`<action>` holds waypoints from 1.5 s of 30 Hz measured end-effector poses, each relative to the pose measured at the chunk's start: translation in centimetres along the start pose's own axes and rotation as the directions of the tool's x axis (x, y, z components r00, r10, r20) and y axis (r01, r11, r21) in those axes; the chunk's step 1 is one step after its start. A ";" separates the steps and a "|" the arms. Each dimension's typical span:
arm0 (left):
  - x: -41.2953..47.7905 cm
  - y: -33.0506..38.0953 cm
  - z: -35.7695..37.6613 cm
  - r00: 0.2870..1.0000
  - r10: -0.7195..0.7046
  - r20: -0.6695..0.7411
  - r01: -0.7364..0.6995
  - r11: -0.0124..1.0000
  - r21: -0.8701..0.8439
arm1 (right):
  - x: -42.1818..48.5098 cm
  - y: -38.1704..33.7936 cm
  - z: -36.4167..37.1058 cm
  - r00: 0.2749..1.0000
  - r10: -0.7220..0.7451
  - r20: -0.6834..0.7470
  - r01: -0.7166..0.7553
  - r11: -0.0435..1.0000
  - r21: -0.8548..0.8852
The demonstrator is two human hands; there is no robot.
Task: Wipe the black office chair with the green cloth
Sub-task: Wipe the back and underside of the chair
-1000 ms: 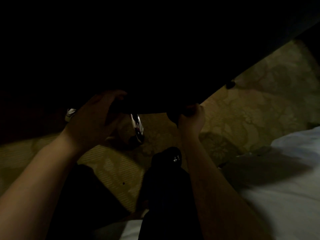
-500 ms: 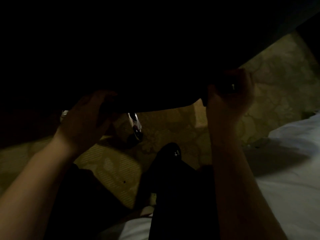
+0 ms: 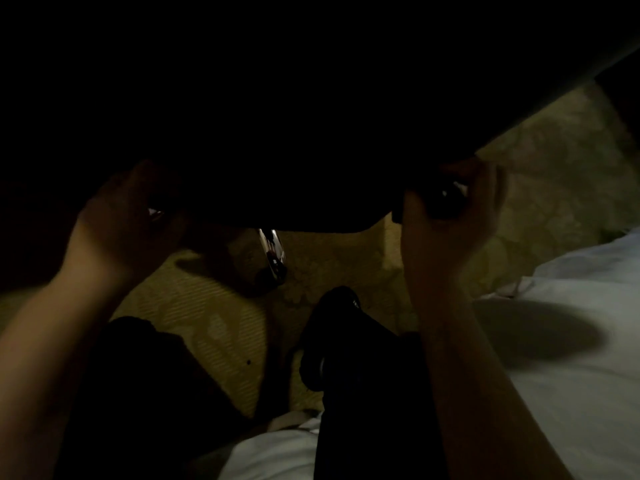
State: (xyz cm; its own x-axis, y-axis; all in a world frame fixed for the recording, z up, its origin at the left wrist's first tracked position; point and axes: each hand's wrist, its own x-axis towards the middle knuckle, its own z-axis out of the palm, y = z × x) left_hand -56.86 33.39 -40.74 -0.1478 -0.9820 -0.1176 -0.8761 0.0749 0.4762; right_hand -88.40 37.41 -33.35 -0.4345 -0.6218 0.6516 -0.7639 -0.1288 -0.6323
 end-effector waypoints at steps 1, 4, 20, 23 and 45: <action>-0.1 0.3 -0.1 1.000 0.022 -0.022 -0.021 1.000 0.014 | -0.9 0.6 0.3 0.999 0.020 0.028 -0.021 0.999 0.033; -1.2 2.4 -0.1 0.967 0.217 -0.134 -0.219 0.976 0.007 | -3.5 2.6 1.4 0.985 0.114 0.129 -0.123 0.991 0.062; -0.9 4.3 0.6 0.978 0.200 -0.057 -0.207 0.961 -0.184 | -8.2 7.1 4.5 0.799 0.442 0.408 -0.436 0.893 -0.113; -1.1 4.6 0.5 0.984 0.162 -0.068 -0.173 0.958 -0.227 | -7.2 6.3 3.9 0.830 0.422 0.365 -0.431 0.900 -0.061; -1.2 5.1 -0.2 0.985 0.165 0.041 -0.157 0.975 -0.156 | -3.2 4.3 2.1 0.918 0.397 -0.009 -0.395 0.914 0.090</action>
State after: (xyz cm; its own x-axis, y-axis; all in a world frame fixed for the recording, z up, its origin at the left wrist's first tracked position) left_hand -61.05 34.95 -38.02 -0.3090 -0.9482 -0.0732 -0.7598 0.1998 0.6186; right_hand -89.32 37.26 -39.02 -0.7064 -0.6148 0.3507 -0.4840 0.0581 -0.8731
